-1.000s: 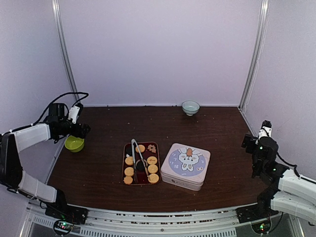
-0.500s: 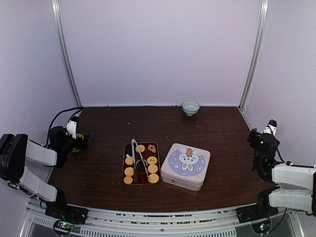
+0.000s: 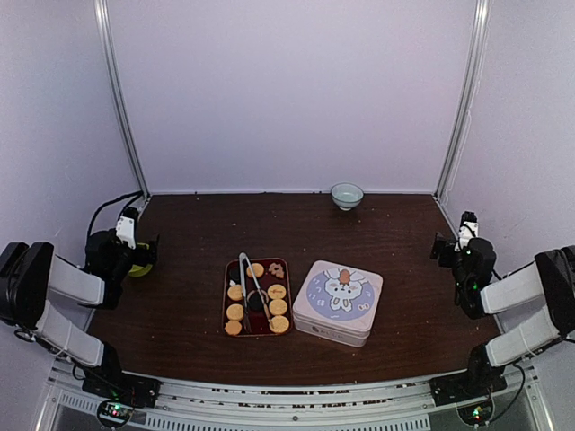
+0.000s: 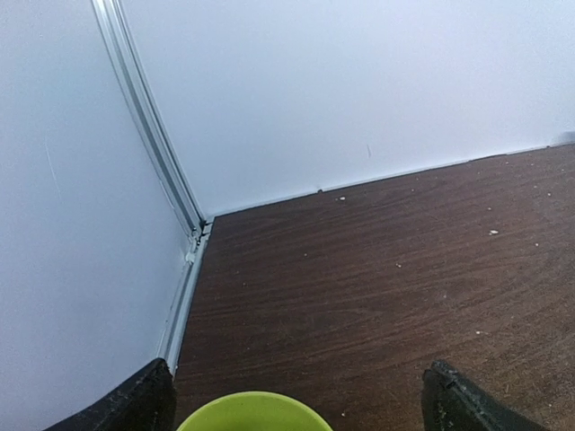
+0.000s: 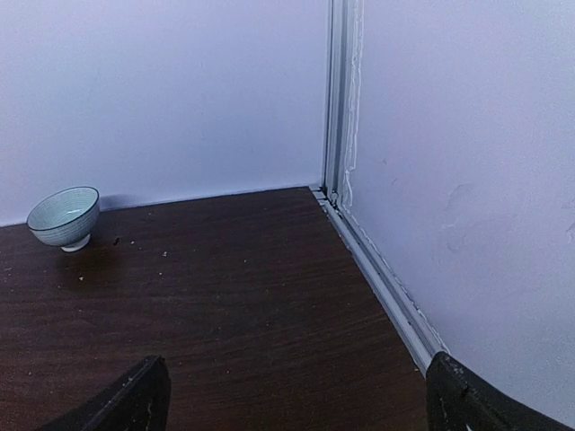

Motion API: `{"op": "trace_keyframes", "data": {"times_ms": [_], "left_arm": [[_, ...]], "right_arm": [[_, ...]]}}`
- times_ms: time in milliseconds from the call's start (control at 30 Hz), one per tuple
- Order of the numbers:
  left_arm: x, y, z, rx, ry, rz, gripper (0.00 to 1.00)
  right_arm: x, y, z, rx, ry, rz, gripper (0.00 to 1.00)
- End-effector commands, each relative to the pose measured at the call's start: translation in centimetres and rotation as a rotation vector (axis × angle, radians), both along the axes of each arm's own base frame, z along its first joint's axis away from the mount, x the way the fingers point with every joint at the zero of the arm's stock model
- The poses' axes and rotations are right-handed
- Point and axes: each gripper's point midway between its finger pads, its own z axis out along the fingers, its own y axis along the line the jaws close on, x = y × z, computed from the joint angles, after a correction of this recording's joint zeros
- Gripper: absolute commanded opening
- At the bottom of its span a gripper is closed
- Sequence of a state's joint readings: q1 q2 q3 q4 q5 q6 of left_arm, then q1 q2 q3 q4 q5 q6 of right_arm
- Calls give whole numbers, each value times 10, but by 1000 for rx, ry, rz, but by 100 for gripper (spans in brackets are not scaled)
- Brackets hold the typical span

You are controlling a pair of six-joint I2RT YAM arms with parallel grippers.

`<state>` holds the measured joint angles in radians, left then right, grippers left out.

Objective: Pack the cookies
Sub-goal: Reset both arms

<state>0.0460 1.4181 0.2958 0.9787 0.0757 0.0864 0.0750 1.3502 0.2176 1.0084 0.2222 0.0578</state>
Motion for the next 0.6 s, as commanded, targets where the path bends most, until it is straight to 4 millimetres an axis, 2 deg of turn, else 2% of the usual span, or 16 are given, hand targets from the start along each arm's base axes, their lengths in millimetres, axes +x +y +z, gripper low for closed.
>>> {"op": "trace_keyframes", "data": {"times_ms": [0,567], "left_arm": [[8,16,21,-22,-69,81,98],[9,19,20,-29,-59,99,98]], "right_arm": [[10,7,28,-6,-98,57,100],[9,7,28,-13,-101,58,100]]}}
